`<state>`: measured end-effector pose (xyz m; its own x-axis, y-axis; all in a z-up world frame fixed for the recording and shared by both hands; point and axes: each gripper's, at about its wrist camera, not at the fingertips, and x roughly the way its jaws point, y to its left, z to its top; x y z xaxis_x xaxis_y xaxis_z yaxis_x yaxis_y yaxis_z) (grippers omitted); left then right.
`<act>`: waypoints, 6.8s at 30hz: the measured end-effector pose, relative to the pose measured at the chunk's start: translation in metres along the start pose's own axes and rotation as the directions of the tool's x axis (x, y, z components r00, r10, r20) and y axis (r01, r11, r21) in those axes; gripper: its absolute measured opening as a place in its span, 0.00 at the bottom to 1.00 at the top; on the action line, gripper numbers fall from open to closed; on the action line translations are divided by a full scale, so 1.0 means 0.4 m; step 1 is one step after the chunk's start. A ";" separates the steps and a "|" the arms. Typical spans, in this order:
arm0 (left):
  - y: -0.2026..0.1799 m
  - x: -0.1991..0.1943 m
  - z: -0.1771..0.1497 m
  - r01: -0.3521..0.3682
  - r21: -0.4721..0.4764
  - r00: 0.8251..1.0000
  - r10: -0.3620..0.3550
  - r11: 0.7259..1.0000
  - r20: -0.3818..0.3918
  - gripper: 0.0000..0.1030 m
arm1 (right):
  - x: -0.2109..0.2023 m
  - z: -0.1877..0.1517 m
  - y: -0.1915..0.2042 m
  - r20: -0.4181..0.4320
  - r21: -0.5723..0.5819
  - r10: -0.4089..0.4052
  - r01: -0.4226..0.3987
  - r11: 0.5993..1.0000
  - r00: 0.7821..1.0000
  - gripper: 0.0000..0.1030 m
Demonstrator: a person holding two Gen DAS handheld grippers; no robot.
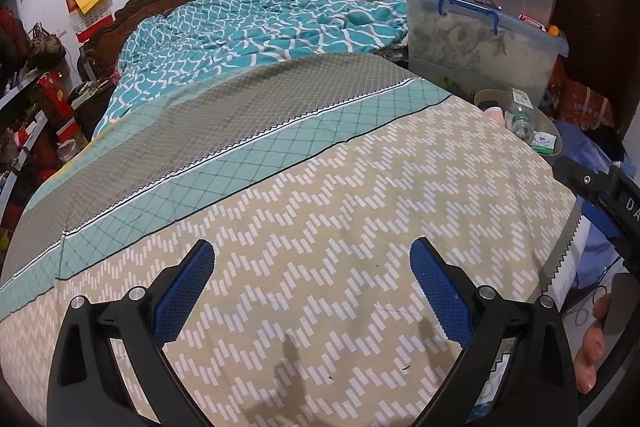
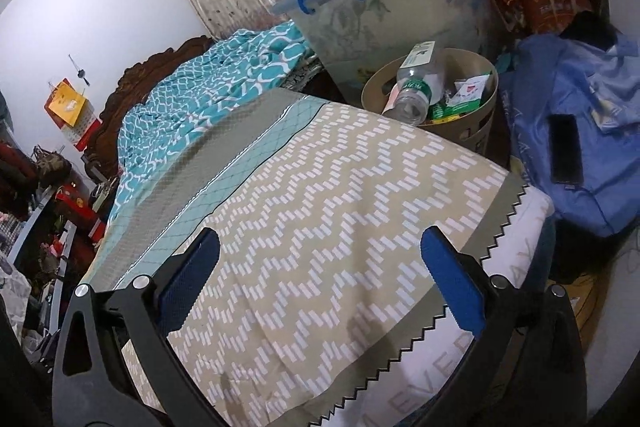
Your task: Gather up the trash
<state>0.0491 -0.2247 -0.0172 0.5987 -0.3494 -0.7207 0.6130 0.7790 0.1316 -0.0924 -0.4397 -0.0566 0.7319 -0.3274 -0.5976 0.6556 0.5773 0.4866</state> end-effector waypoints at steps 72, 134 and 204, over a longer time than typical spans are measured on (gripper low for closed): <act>-0.026 -0.041 0.020 -0.109 -0.060 0.991 0.113 0.992 0.073 0.92 | -0.022 -0.032 -0.011 -0.052 0.000 0.038 -0.038 0.999 0.998 0.97; -0.031 0.007 -0.006 -0.097 -0.073 0.995 0.094 0.993 -0.035 0.92 | -0.010 -0.047 -0.015 -0.055 0.021 0.027 -0.026 0.999 0.998 0.97; -0.014 0.194 0.147 0.104 0.018 0.982 -0.105 0.994 0.158 0.92 | 0.108 0.036 0.044 0.138 0.070 -0.301 0.293 0.953 0.944 0.97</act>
<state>0.1223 -0.2867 -0.0338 0.6049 -0.5075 -0.6136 0.6810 0.7291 0.0681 -0.0466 -0.4546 -0.0648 0.5193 -0.5859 -0.6221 0.8528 0.4020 0.3334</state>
